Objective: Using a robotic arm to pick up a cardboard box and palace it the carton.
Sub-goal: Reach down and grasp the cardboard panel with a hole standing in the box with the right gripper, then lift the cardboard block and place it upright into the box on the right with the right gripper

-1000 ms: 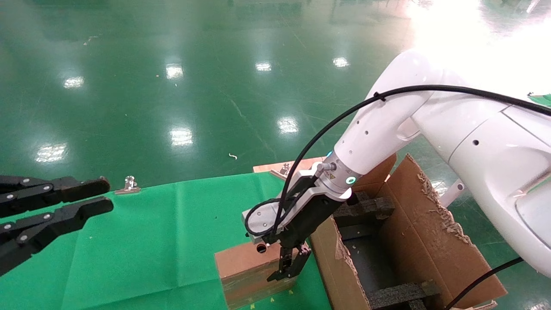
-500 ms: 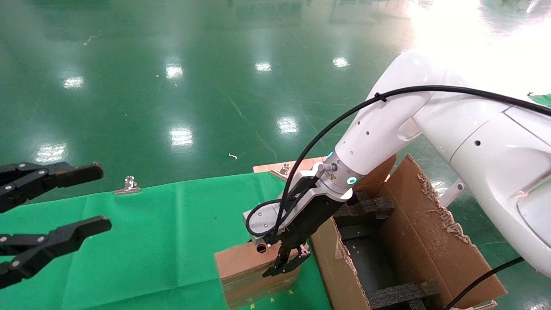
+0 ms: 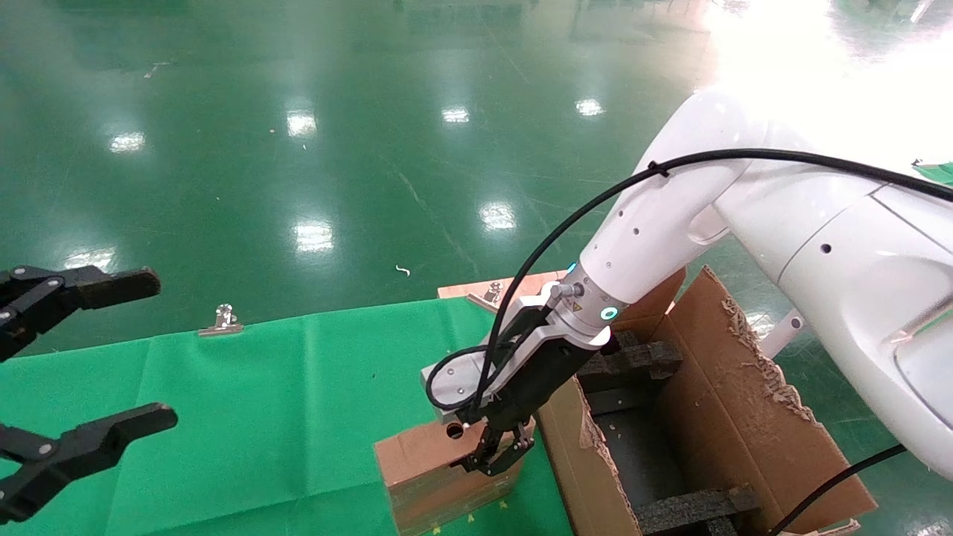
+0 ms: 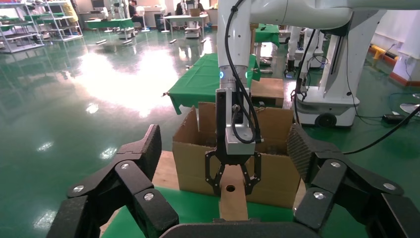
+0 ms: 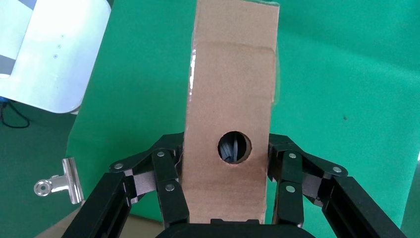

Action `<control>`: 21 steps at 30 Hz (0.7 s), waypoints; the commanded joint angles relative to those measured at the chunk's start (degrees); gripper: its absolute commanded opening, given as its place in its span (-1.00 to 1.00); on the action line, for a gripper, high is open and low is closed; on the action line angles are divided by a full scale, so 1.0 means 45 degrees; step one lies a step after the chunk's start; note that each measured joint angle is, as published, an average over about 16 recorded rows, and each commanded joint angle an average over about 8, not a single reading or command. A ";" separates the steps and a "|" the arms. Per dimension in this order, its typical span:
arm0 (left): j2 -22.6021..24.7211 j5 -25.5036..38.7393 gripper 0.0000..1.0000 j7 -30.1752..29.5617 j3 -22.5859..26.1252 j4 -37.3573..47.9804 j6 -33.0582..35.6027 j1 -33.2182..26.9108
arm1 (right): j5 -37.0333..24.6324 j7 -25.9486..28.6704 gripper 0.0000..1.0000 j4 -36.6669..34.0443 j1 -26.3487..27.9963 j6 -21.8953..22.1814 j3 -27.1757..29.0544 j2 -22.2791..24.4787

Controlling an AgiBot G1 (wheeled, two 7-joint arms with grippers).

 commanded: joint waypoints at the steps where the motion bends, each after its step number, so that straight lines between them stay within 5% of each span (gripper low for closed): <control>1: 0.0000 0.0000 1.00 0.0000 0.0000 0.0000 0.0000 0.0000 | 0.0004 0.0010 -1.00 0.0017 -0.0046 0.0007 -0.0007 -0.0003; 21: 0.0000 0.0000 1.00 0.0000 0.0000 0.0000 0.0000 0.0000 | 0.0606 -0.1172 -1.00 -0.2324 0.4333 -0.0297 0.0471 0.0428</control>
